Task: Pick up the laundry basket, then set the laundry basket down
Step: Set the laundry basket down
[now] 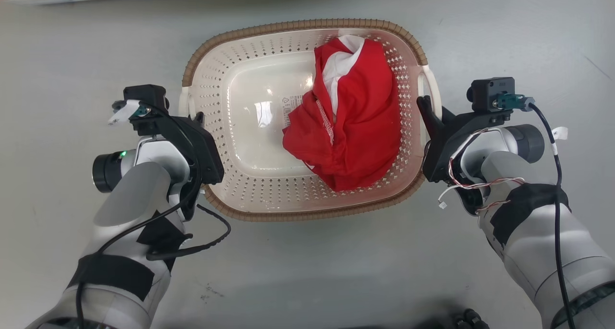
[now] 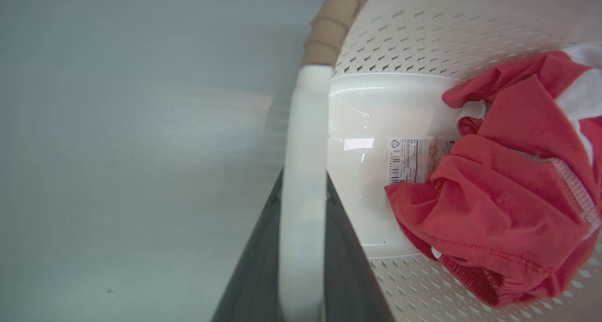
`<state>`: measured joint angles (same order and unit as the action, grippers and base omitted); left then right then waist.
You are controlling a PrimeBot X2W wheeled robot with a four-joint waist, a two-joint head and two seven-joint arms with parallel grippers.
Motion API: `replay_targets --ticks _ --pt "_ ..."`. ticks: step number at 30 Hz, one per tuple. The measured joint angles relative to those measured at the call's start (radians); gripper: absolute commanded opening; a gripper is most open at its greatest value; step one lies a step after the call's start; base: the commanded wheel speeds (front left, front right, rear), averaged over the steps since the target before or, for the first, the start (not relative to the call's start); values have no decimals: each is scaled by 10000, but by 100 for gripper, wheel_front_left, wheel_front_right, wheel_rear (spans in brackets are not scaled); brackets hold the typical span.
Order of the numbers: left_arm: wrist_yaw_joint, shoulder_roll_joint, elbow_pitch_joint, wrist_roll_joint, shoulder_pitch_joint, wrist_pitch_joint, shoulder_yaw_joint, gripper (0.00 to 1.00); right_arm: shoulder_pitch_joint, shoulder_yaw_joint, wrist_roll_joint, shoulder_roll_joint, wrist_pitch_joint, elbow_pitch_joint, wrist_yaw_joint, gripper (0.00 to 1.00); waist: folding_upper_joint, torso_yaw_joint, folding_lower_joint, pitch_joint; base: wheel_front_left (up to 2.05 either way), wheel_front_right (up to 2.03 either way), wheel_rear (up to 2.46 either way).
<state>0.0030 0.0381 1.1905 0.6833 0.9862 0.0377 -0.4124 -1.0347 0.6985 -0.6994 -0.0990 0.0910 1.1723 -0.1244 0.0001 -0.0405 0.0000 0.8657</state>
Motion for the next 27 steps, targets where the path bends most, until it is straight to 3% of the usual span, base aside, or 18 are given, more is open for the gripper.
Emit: replay_targets --ticks 14,15,16,17,18,19,27 --pt "-52 -27 301 0 139 -232 -48 0 -60 71 50 98 337 291 -33 0 -1 -22 0 81 0 0 0" --pt "-127 -29 326 6 141 -215 -38 0 -61 90 50 104 355 293 -33 33 -1 -25 0 78 0 0 0" --pt "-142 -29 357 25 145 -104 -27 20 -66 127 61 104 399 303 -33 62 0 -27 0 72 0 0 0" --pt "-221 -25 370 63 150 -33 0 20 -73 161 107 104 439 305 -33 62 -1 -28 0 62 0 0 0" --pt "-221 -27 391 96 151 -23 6 65 -83 171 128 104 466 307 -33 100 -1 -29 0 50 0 0 0" --pt "-221 -23 407 96 151 -21 10 100 -85 171 127 100 529 322 -33 100 -1 -28 0 31 0 0 0" --pt "-483 38 535 104 151 0 -27 100 -94 261 130 8 807 364 -33 100 0 24 0 -286 0 0 0"
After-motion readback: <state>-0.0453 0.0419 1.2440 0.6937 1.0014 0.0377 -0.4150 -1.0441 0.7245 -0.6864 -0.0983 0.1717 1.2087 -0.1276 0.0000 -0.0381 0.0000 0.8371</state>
